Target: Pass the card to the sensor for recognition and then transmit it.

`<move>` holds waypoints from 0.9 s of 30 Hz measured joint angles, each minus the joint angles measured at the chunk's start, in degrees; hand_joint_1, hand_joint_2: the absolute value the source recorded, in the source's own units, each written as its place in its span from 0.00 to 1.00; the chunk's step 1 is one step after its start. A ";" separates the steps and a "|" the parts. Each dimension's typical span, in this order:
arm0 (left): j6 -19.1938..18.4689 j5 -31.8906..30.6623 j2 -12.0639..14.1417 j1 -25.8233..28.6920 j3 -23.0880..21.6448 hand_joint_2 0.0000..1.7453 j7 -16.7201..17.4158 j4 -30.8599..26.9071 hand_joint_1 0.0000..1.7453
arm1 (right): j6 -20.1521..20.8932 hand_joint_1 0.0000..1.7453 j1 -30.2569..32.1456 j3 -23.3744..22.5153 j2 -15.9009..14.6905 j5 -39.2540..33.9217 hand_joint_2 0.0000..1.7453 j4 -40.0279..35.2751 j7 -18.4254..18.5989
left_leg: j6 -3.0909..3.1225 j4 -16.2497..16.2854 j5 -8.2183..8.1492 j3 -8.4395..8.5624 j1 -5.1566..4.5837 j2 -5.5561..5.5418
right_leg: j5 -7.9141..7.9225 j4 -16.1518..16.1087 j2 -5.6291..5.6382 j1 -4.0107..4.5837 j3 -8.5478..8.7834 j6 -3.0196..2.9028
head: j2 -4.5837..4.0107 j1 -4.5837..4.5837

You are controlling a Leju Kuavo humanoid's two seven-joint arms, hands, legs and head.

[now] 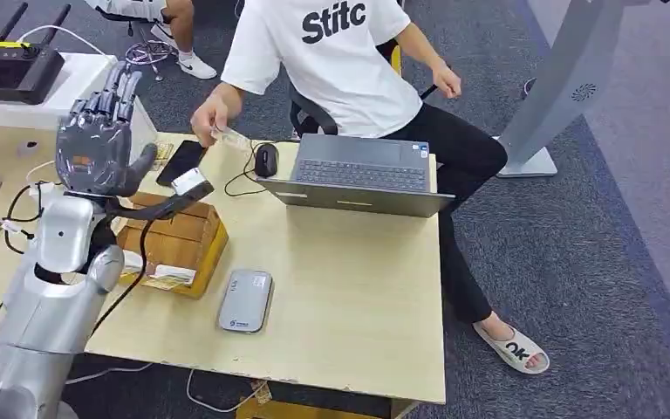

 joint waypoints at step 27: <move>-20.77 23.89 20.16 20.44 -1.68 1.00 -5.25 -28.76 0.00 | -1.09 0.00 0.96 -2.27 0.39 -7.13 1.00 0.26 -3.19 | -0.03 -0.06 -0.04 -0.03 0.01 0.21 | -0.06 0.02 0.20 0.01 -0.09 -0.04 | 0.00 0.00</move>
